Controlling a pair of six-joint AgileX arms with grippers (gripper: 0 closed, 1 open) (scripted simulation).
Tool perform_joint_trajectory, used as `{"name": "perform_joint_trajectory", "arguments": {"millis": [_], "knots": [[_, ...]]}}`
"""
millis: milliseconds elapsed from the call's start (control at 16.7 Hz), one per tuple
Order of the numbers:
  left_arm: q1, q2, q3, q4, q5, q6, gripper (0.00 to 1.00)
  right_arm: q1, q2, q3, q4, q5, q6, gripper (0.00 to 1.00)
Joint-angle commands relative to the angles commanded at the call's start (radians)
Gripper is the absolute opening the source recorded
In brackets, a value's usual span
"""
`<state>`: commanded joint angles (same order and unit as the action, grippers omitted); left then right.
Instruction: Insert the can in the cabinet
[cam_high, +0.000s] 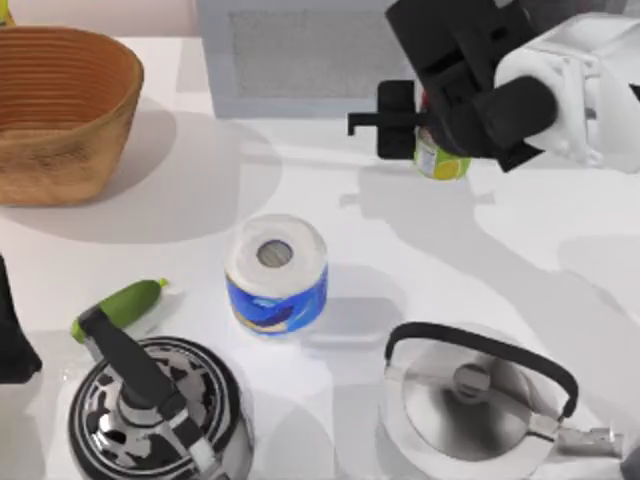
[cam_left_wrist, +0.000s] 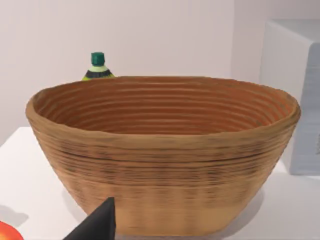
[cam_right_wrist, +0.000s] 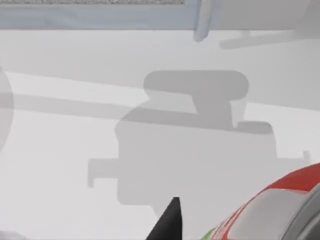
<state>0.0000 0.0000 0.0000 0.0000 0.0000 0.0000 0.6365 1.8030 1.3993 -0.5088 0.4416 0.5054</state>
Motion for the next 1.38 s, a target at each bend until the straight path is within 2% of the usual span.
{"name": "perform_joint_trajectory", "arguments": {"millis": [420, 660, 1020, 1380], "knots": [[0.0, 0.0, 0.0, 0.0, 0.0, 0.0, 1.0, 0.0, -0.01, 0.013, -0.023, -0.001, 0.001, 0.0], [0.0, 0.0, 0.0, 0.0, 0.0, 0.0, 1.0, -0.062, -0.105, -0.027, 0.033, -0.045, -0.042, 0.0], [0.0, 0.0, 0.0, 0.0, 0.0, 0.0, 1.0, -0.282, -0.52, -0.248, 0.221, -0.187, -0.19, 0.0], [0.0, 0.0, 0.0, 0.0, 0.0, 0.0, 1.0, -0.503, -1.086, -0.687, 0.393, -0.332, -0.351, 0.0]]}}
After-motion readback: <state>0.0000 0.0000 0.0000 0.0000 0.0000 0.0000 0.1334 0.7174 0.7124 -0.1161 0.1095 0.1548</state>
